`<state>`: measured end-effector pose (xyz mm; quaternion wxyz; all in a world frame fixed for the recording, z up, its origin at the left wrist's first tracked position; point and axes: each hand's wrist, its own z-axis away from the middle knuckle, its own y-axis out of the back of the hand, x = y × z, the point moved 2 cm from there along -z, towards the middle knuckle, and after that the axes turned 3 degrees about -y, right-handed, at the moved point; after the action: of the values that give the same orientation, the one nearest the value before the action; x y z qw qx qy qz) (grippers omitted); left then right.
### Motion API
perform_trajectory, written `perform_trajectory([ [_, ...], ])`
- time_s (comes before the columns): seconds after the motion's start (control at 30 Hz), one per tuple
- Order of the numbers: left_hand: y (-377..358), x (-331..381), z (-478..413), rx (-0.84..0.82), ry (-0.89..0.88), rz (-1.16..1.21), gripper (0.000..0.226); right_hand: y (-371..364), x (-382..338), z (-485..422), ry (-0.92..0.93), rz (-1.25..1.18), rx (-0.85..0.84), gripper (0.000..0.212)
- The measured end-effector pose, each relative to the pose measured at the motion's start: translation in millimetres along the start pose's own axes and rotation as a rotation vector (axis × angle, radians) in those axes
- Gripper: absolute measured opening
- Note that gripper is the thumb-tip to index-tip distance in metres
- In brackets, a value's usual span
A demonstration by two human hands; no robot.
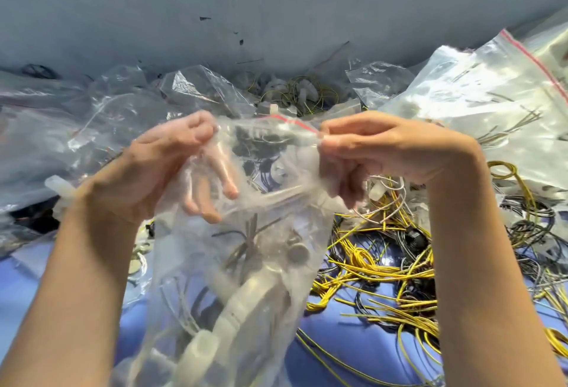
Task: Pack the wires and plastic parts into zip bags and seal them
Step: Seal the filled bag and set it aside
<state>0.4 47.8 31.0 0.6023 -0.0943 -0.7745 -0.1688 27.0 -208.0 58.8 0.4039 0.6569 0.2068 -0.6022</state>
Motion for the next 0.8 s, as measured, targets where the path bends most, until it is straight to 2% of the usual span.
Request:
perform_trajectory([
  [0.03,0.0,-1.5,0.0,-0.033,0.029,0.097,0.019,4.1,6.5,-3.8,-0.063,0.078,0.044,0.032],
  [0.1,-1.6,-3.0,0.7,-0.012,0.110,0.037,0.040,11.4,18.6,-9.6,-0.169,0.225,0.112,0.034],
  [0.17,1.1,-6.7,-0.8,0.069,0.152,-0.137,0.034,15.7,23.1,-12.1,-0.212,0.328,0.165,0.017],
  [0.23,4.0,-8.6,-2.8,0.153,0.146,-0.208,0.025,17.4,21.3,-12.0,-0.202,0.397,0.203,0.008],
  [0.37,2.7,-0.7,-3.5,0.189,0.101,-0.241,0.047,19.9,18.4,-11.3,-0.152,0.490,0.235,0.008],
  [0.4,3.1,0.5,-3.7,0.197,0.088,-0.245,0.046,20.3,18.1,-11.2,-0.141,0.482,0.232,0.007],
  [0.5,5.4,-1.4,-4.6,0.214,0.101,-0.286,0.026,19.9,18.5,-9.9,-0.144,0.437,0.165,0.004],
  [0.63,8.0,-4.6,-5.4,0.246,0.080,-0.321,0.016,19.6,25.3,-9.9,-0.215,0.477,0.096,0.015],
  [0.8,14.2,-6.5,-6.2,0.267,0.017,-0.453,0.004,22.9,28.4,-11.3,-0.197,0.457,0.143,0.010],
])
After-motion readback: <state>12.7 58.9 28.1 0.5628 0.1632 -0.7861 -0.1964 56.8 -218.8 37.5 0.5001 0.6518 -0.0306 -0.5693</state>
